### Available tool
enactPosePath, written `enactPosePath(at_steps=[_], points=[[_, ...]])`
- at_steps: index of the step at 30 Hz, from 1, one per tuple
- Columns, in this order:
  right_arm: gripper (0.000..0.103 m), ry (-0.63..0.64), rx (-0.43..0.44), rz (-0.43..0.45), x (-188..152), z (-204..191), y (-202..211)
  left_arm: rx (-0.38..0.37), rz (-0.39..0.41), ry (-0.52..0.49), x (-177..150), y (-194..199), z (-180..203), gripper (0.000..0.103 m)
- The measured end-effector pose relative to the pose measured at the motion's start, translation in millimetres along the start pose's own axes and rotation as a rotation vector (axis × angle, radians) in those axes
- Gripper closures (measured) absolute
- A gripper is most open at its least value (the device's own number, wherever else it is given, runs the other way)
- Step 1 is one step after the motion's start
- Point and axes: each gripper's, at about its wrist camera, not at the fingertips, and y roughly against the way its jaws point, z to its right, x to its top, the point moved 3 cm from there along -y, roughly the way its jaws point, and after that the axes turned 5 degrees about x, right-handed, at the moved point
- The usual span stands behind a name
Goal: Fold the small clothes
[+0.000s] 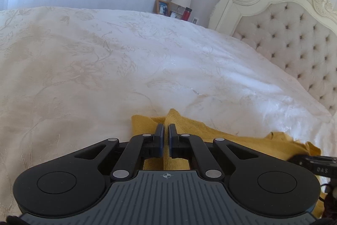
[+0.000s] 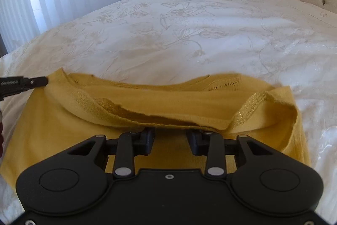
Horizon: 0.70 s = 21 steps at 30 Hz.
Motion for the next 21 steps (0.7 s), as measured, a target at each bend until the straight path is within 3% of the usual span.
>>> enactPosePath(at_steps=[3,8,15,21], points=[[0.058,-0.026,-0.073,0.044,16,19,-6,0.007,-0.006,-0.008,0,-1,-2,0.098],[0.058,-0.175,-0.108,0.092,16,58,18,-0.002,-0.04,0.007,-2,-7,-4,0.098],[0.057,-0.196,-0.219,0.071,1,98,32,0.005,-0.059,0.004,-5,-11,-5,0.098],[0.056,-0.152,-0.241,0.041,5,105,12,0.009,-0.075,-0.012,-7,-14,-4,0.098]])
